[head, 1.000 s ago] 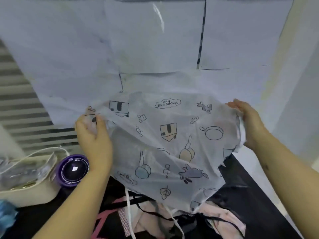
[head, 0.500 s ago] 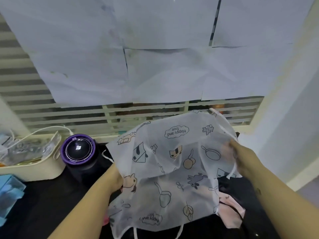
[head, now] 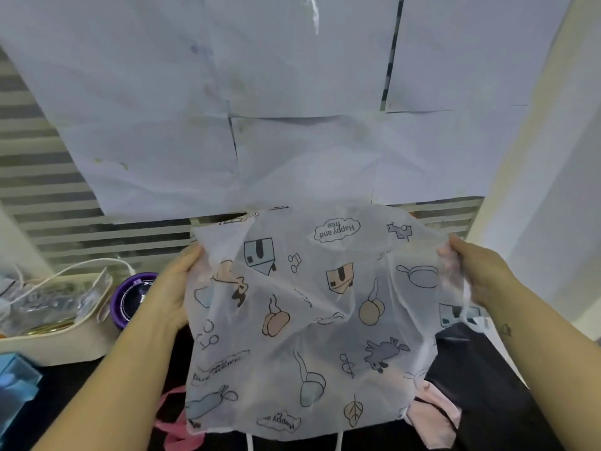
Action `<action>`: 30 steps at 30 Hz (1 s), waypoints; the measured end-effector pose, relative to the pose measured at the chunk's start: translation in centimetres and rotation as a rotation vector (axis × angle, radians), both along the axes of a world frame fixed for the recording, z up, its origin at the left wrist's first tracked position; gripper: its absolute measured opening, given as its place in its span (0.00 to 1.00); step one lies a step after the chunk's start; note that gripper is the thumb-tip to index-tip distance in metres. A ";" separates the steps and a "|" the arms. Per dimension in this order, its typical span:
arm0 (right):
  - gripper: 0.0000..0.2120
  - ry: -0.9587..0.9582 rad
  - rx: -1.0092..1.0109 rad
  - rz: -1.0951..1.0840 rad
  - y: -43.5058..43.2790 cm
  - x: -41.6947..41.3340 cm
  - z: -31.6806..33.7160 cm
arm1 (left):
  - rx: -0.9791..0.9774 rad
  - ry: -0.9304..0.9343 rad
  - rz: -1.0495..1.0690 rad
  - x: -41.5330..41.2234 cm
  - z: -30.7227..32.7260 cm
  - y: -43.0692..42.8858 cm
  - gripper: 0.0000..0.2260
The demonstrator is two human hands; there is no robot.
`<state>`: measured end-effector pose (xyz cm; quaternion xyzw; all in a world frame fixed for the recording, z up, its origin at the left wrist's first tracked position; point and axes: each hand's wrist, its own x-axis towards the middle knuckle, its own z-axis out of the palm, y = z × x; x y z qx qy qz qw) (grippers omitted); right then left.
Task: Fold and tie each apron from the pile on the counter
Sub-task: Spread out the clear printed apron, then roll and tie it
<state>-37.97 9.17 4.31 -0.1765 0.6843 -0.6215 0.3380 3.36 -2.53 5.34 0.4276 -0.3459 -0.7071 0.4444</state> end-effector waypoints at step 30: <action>0.24 0.032 -0.234 -0.123 -0.4 -1.9 16.1 | -0.550 -0.263 0.836 12.0 16.7 -2.3 0.23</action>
